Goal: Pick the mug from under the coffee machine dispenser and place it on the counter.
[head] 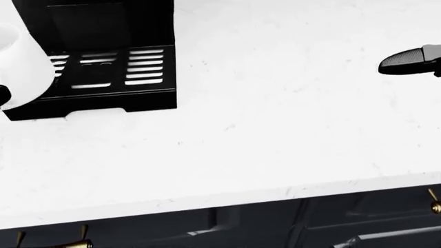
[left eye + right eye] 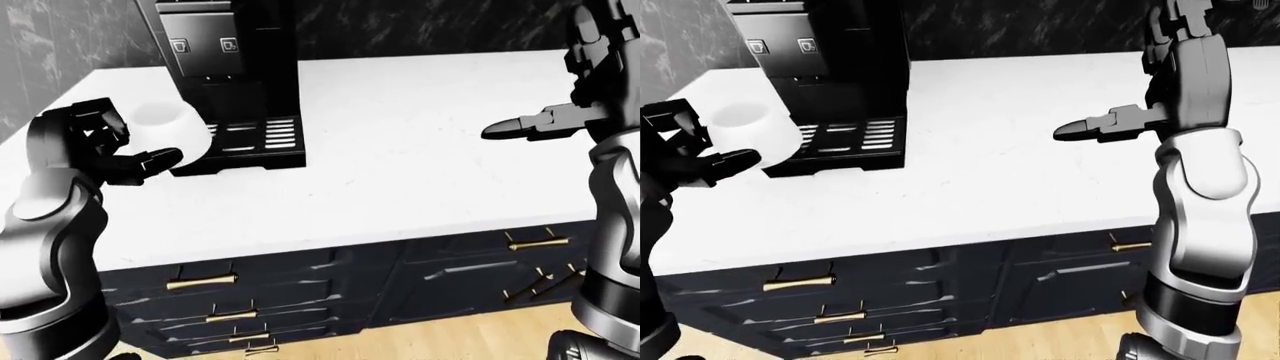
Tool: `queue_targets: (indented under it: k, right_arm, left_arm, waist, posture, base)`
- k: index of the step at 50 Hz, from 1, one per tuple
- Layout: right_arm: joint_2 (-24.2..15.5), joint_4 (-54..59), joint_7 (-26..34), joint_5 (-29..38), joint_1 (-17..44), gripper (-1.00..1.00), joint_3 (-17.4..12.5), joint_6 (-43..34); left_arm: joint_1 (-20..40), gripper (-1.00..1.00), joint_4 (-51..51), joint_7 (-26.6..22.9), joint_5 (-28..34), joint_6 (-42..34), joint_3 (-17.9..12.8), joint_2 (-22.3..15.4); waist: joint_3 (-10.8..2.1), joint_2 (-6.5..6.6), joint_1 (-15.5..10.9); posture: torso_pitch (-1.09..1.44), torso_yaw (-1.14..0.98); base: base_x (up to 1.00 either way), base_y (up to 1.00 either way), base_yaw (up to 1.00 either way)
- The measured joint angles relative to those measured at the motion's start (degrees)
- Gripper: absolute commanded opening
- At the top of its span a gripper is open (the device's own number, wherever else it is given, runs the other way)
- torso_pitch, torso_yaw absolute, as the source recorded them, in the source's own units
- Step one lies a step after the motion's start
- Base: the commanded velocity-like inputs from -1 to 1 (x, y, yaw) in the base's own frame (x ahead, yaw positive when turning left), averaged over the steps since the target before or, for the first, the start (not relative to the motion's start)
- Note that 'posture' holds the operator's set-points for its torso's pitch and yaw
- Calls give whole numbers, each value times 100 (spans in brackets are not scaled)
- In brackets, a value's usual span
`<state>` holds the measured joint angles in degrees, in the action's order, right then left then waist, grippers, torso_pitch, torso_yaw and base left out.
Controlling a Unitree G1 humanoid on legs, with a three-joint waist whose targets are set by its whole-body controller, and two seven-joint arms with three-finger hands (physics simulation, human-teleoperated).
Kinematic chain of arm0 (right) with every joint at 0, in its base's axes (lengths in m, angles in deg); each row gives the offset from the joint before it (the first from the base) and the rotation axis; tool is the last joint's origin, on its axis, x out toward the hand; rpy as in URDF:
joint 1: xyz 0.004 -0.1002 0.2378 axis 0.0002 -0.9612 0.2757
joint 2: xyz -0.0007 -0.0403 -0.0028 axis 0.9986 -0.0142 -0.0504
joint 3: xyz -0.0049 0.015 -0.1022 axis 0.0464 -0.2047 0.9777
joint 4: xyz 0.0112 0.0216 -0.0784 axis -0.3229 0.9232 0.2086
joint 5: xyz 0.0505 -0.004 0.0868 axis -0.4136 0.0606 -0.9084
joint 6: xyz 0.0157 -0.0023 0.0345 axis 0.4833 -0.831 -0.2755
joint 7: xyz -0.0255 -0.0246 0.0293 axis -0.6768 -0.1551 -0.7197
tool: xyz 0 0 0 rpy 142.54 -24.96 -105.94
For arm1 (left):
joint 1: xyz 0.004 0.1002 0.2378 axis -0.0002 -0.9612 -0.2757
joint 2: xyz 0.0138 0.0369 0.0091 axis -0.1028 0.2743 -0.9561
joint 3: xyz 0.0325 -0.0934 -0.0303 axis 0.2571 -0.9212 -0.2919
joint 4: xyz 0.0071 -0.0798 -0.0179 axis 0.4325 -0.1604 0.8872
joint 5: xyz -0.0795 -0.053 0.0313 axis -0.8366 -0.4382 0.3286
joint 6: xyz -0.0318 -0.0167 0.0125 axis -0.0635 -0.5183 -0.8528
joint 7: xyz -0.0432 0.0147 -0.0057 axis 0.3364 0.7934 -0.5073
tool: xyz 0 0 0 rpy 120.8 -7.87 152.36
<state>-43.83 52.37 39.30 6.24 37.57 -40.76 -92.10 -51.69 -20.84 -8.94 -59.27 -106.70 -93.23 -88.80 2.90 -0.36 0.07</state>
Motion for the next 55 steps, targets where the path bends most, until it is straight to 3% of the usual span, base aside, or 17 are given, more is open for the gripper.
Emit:
queue_targets:
  k: [15, 31, 55]
  right_arm:
    - [19, 56, 9, 47, -17, 100, 5, 49]
    - [0, 87, 6, 46, -6, 100, -5, 66]
    - [-3, 39, 11, 56, 6, 100, 9, 17]
  left_arm:
    - [-351, -100, 725, -11, -77, 875, -375, -403]
    - [-617, -100, 1558, 5, 23, 1678, -483, -530]
    - [-644, -100, 2025, -2, -119, 2114, -694, -974]
  waist:
    - [-9, 29, 4]
    - [-15, 48, 18]
    - [-8, 82, 27]
  posture:
    - [0, 0]
    - [0, 0]
    - [0, 0]
  base:
    - [0, 0, 0]
    - [0, 0, 0]
    - [0, 0, 0]
